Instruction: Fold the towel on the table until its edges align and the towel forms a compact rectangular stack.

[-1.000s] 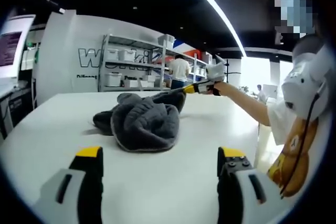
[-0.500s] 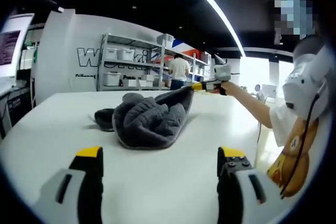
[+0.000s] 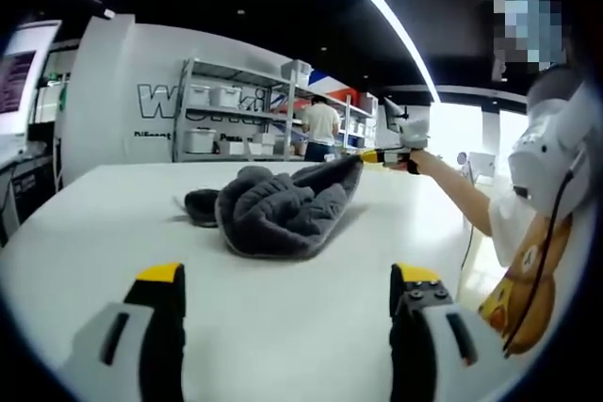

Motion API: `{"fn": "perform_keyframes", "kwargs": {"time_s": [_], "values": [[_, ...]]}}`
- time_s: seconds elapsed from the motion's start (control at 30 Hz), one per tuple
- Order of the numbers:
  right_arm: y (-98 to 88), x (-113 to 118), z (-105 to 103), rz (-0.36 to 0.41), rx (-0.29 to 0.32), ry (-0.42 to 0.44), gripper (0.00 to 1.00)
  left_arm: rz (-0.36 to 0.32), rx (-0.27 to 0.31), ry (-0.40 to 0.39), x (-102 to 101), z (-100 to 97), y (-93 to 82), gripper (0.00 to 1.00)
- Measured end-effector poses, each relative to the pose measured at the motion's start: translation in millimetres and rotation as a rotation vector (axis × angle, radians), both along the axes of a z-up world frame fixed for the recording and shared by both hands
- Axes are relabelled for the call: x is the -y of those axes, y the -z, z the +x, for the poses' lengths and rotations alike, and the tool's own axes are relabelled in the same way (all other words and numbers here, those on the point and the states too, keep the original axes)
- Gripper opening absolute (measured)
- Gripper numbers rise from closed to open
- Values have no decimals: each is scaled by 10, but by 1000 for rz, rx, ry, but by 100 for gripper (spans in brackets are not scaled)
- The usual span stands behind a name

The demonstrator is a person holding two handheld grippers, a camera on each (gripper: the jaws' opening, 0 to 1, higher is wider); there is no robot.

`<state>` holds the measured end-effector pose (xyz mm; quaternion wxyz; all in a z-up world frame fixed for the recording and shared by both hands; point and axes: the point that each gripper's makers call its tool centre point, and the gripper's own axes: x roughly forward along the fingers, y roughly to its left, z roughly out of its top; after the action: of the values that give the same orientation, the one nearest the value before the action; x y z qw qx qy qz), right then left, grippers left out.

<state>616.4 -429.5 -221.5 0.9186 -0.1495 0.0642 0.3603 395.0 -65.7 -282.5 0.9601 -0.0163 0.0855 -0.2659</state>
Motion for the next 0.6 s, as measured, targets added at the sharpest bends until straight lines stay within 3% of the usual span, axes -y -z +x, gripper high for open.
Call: {"fn": "perform_keyframes", "kwargs": {"time_s": [0.6], "values": [[301, 320, -159, 15, -51, 57, 2, 1, -2, 2, 17, -4, 10, 94]]}}
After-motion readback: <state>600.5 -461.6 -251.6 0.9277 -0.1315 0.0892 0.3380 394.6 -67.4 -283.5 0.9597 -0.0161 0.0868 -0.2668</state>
